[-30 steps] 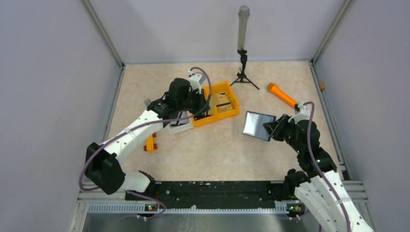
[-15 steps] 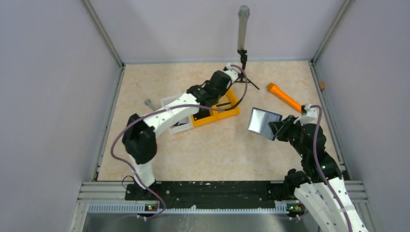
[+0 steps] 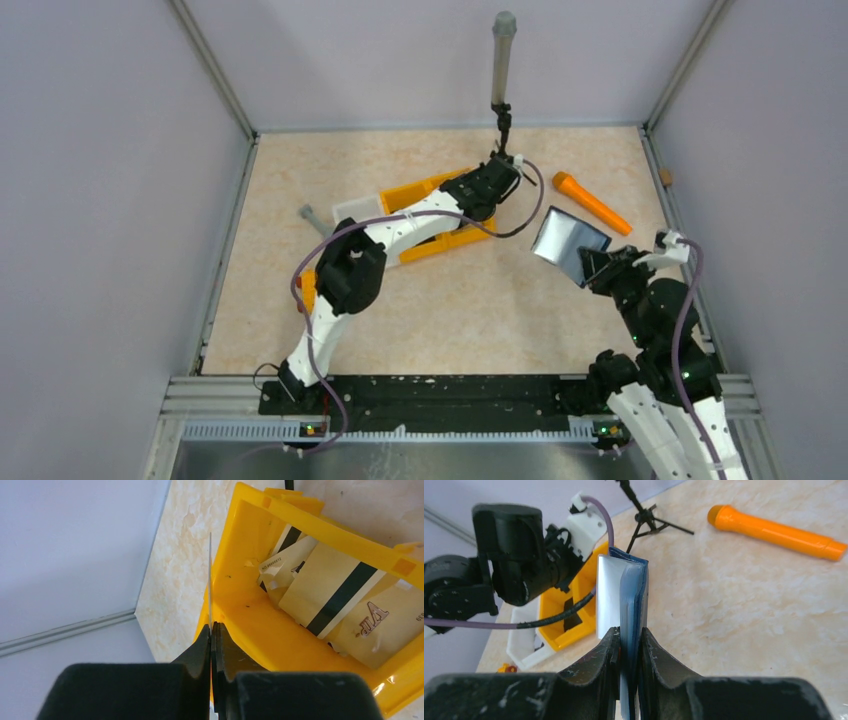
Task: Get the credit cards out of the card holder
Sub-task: Place the credit card in the storage box, then remove the credit card from the card holder.
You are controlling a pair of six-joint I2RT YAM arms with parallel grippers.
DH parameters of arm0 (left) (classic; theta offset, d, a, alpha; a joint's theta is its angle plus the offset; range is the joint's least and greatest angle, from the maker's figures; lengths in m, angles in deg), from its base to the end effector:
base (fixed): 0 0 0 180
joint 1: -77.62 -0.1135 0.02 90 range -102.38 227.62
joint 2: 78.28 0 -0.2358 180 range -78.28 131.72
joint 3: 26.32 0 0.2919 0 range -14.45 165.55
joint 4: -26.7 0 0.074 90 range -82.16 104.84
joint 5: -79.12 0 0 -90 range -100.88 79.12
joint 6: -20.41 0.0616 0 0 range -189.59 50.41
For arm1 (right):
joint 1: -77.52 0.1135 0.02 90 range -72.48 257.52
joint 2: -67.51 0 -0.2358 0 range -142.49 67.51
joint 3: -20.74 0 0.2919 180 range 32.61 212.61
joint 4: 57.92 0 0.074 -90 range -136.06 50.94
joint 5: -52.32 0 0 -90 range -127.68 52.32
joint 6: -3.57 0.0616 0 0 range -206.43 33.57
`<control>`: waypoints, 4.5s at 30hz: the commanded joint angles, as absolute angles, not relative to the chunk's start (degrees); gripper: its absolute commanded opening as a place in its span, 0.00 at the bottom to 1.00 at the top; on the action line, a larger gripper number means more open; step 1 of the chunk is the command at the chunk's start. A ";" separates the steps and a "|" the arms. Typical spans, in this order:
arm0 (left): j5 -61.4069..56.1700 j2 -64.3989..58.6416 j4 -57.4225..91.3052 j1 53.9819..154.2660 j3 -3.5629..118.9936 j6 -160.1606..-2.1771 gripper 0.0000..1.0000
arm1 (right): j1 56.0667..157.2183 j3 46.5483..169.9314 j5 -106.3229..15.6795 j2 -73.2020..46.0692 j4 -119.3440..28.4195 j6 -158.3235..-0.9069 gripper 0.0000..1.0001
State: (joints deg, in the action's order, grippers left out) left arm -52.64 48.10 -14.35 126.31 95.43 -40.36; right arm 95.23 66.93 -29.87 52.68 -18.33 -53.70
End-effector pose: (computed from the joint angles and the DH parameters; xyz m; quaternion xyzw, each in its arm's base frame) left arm 0.3837 -0.3745 0.1940 0.4396 0.7574 0.2658 0.4031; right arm 0.1692 0.0452 0.3064 0.1428 0.7420 0.2317 0.6127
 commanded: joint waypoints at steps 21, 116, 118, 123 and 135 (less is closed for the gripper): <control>-55.17 57.06 -15.01 128.43 101.75 -37.24 0.34 | 94.67 75.01 -13.37 58.59 -17.04 -58.08 0.00; 34.86 -2.72 43.79 113.11 30.67 -114.08 0.00 | 94.80 57.00 -75.94 34.30 -57.46 -33.54 0.11; 34.76 -2.71 43.88 112.67 30.38 -114.49 0.00 | 94.78 56.62 -76.52 34.44 -58.50 -32.82 0.14; 34.40 -2.22 42.86 112.67 30.48 -114.13 0.00 | 94.74 56.10 -77.38 35.27 -59.68 -32.37 0.25; 34.12 -2.53 42.43 112.67 30.97 -114.62 0.00 | 94.77 55.81 -76.99 36.36 -58.41 -32.60 0.40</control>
State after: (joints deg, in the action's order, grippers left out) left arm 34.72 -0.68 39.24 112.96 30.43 -114.10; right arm 95.08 55.46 -76.33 35.37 -56.76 -32.32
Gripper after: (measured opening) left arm 0.037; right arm 0.419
